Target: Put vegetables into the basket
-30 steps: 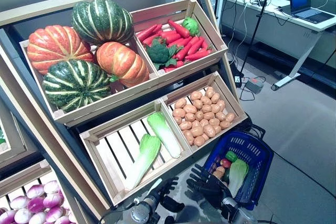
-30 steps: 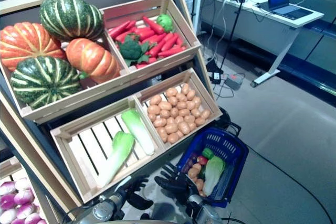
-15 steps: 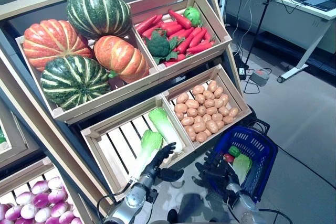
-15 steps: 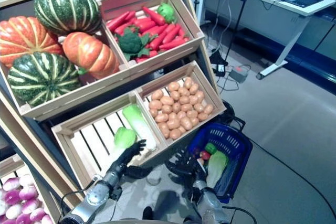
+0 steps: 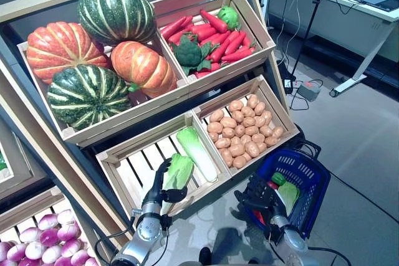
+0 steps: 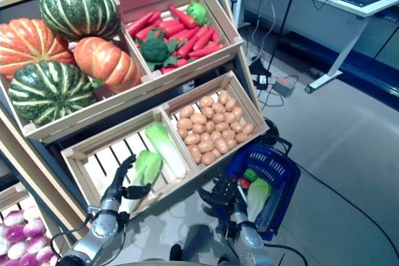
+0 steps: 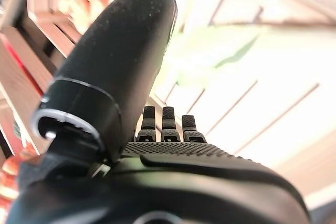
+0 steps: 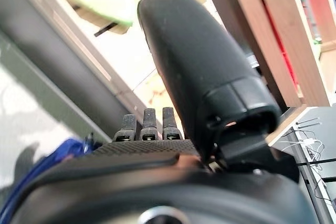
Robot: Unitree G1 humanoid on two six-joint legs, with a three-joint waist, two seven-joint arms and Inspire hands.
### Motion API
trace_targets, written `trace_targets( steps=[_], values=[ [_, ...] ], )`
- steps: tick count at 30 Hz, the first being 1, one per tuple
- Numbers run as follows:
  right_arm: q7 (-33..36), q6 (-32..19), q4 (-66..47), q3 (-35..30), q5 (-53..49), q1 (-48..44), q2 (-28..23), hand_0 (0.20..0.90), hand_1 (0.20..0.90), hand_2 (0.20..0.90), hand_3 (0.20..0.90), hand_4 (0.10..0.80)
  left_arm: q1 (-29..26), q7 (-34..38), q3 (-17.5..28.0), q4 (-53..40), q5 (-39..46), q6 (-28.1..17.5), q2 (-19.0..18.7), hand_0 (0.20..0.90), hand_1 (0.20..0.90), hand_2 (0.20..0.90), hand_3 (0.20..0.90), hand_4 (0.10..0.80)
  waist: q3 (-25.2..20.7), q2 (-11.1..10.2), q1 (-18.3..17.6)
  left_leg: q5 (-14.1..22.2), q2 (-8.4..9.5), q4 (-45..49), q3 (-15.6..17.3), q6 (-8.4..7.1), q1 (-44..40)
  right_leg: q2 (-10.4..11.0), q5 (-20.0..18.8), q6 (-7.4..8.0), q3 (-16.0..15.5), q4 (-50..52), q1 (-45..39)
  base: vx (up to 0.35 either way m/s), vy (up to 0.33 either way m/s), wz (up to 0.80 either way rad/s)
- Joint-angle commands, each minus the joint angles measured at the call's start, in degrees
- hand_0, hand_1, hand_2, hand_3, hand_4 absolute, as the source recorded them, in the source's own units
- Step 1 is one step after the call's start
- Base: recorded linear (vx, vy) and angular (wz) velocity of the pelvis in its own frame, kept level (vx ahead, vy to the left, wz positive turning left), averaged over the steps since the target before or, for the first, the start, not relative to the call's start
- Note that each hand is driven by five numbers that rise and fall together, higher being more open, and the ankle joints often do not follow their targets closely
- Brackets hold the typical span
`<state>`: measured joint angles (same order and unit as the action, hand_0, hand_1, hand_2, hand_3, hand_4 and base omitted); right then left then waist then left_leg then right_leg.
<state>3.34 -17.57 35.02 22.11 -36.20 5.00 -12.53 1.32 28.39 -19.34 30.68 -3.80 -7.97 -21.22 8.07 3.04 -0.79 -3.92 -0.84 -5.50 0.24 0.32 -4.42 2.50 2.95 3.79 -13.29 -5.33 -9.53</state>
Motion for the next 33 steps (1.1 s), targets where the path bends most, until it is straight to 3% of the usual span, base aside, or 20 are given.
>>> trace_targets(
  steps=[1, 5, 8, 12, 18, 26, 33],
  values=[
    [-1.27, -1.38, -7.5, -1.13, 0.72, -3.73, 0.43, 0.9, 0.9, 0.9, 0.9, 0.8, -11.16, 7.1, 2.64, 4.46, -1.8, -0.79, -0.23, 0.9, 0.9, 0.9, 0.9, 0.8, 3.31, -1.38, -0.63, 4.96, 0.84, 0.5, 2.2, 0.46, -1.66, 0.78, 0.65, -3.88, 0.69, 3.43, 2.54, -0.071, 0.114, -0.04],
    [-4.58, -0.43, -7.25, 0.08, -1.8, -7.58, -2.44, 0.9, 0.9, 0.9, 0.9, 0.8, -16.84, 13.5, 2.56, 7.64, 2.06, -1.72, 0.47, 0.9, 0.9, 0.9, 0.9, 0.8, 8.56, -1.18, -1.31, 5.03, 0.99, 6.83, 2.25, -0.02, 5.04, 1.89, 2.87, -4.8, 1.46, 12.05, 10.47, -0.18, 0.122, -0.13],
    [-8.24, -0.48, -6.93, 0.87, -9.3, -9.78, -3.33, 0.9, 0.9, 0.9, 0.9, 0.8, -21.04, 17.9, 3.24, 9.41, 4.79, -2.4, 0.4, 0.9, 0.9, 0.9, 0.9, 0.8, 13.01, -1.85, -1.95, 6.72, 1.44, 16.28, 2.75, -0.25, 13.16, 2.77, 5.45, -5.4, 2.99, 21.55, 18.79, -0.256, 0.1, -0.26],
    [-8.76, -2.21, -7.04, 0.97, -9.2, -10.78, -3.11, 0.9, 0.9, 0.9, 0.9, 0.8, -23.91, 17.81, 4.08, 10.41, 8.93, -2.32, 0.35, 0.9, 0.9, 0.9, 0.9, 0.8, 14.3, -2.23, -2.51, 8.05, 1.85, 22.21, 3.4, -0.31, 18.77, 3.31, 7.02, -5.74, 3.38, 27.21, 24.18, -0.1, 0.054, -0.01],
    [-5.63, -1.76, -7.73, 0.49, -10.38, -15.69, -4.42, 0.9, 0.9, 0.9, 0.9, 0.8, -31.59, 16.62, 6.82, 14.74, 15.18, -0.75, -3.47, 0.9, 0.9, 0.9, 0.9, 0.8, 16.96, -3.54, -3.78, 12.78, 1.91, 35.18, 5.44, 0.4, 28.76, 4.66, 11.38, -6.29, 4.98, 41.34, 34.91, -0.078, 0.06, -0.05],
    [-3.01, -0.1, -6.92, -0.69, -11.5, -18.41, -5.9, 0.9, 0.9, 0.9, 0.9, 0.8, -36.04, 16.52, 8.78, 19.1, 18.35, 0.82, -7.47, 0.9, 0.9, 0.9, 0.9, 0.8, 18.12, -4.05, -4.77, 17.65, 0.66, 46.59, 6.18, 0.86, 37.25, 3.43, 14.13, -6.85, 7.54, 50.72, 43.17, -0.005, 0.046, -0.06],
    [-1.9, 1.42, -6.67, -1.04, -11.4, -19.56, -7.02, 0.9, 0.9, 0.9, 0.9, 0.8, -38.97, 18.82, 9.66, 20.09, 18.39, 3.97, -10.32, 0.9, 0.9, 0.9, 0.9, 0.8, 18.89, -4.13, -5.27, 19.3, 0.2, 50.57, 6.48, 0.93, 41.01, 2.34, 14.99, -7.02, 8.87, 54.44, 47.31, 0.001, 0.033, -0.06]
  ],
)
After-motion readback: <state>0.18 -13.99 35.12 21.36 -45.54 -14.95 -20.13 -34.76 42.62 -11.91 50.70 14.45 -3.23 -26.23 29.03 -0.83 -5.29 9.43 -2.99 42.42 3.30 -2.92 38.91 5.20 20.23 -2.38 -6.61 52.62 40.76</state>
